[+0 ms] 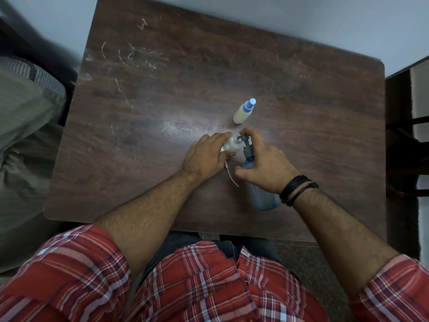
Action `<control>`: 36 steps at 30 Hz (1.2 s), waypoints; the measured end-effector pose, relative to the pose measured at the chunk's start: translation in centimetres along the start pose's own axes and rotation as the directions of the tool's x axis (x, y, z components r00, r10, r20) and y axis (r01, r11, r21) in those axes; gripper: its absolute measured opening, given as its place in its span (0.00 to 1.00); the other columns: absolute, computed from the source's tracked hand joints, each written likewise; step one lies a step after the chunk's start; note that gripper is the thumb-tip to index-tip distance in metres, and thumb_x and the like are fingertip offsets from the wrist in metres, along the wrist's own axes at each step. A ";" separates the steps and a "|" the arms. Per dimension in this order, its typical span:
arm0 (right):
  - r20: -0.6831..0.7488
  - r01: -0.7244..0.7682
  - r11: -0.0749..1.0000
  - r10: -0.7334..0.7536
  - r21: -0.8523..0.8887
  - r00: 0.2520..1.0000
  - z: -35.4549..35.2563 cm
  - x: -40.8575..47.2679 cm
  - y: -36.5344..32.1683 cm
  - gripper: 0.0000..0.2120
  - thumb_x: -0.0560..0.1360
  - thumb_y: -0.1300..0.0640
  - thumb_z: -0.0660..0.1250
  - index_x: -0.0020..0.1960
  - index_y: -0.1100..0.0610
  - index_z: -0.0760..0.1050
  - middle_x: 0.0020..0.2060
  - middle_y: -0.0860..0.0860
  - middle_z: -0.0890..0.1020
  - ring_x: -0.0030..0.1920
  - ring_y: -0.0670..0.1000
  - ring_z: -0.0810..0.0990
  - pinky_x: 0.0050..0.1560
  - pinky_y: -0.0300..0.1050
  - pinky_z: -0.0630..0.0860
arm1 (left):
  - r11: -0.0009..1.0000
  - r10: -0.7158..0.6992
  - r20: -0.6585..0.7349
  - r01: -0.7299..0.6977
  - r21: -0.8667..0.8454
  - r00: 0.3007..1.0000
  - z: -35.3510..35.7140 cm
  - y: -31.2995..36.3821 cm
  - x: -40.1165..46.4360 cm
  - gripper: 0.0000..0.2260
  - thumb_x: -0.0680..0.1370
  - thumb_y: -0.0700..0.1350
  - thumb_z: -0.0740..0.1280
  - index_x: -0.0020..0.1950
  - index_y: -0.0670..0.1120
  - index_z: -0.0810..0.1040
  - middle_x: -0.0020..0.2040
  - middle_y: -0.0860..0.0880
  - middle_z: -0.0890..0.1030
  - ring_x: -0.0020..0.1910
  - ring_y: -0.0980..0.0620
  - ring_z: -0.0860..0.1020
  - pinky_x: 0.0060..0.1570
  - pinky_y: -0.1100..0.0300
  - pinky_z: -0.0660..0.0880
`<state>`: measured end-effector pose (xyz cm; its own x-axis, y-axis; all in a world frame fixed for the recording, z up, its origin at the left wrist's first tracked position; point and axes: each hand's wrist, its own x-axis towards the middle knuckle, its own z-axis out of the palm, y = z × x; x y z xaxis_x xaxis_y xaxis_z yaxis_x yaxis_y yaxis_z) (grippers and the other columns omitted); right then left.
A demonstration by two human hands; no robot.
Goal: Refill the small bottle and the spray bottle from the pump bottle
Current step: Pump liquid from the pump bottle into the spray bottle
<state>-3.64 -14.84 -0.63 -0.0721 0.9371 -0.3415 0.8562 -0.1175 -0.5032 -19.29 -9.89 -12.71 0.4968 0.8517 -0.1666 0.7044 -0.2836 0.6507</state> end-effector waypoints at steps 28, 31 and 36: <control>-0.020 0.009 1.000 -0.009 0.008 1.000 -0.1 0.3 0.3 0.28 0.70 0.52 0.72 0.64 0.54 0.63 0.37 0.41 0.72 0.36 0.43 0.73 0.39 0.42 0.67 | 1.000 -0.003 -0.006 0.003 -0.004 1.000 -0.1 0.1 0.0 0.23 0.80 0.56 0.64 0.74 0.52 0.68 0.69 0.54 0.75 0.58 0.49 0.74 0.59 0.46 0.73; -0.023 0.011 1.000 -0.011 0.002 1.000 -0.2 0.4 0.1 0.28 0.70 0.52 0.72 0.65 0.54 0.63 0.37 0.40 0.71 0.37 0.48 0.74 0.41 0.42 0.66 | 1.000 -0.006 0.000 0.006 -0.006 1.000 -0.1 0.1 -0.1 0.23 0.80 0.56 0.63 0.75 0.53 0.68 0.69 0.54 0.75 0.58 0.49 0.73 0.59 0.46 0.73; -0.025 0.030 0.999 -0.030 -0.018 0.999 -0.4 0.3 0.0 0.33 0.69 0.52 0.72 0.70 0.51 0.61 0.36 0.39 0.71 0.35 0.41 0.73 0.37 0.38 0.65 | 1.000 -0.011 -0.006 0.011 -0.004 1.000 -0.1 0.1 0.0 0.23 0.80 0.56 0.63 0.74 0.52 0.68 0.69 0.54 0.75 0.58 0.49 0.74 0.59 0.46 0.73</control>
<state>-3.49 -14.44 -0.41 -0.0850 0.9483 -0.3058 0.8629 -0.0834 -0.4984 -19.30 -9.87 -12.61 0.4857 0.8575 -0.1697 0.7079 -0.2720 0.6518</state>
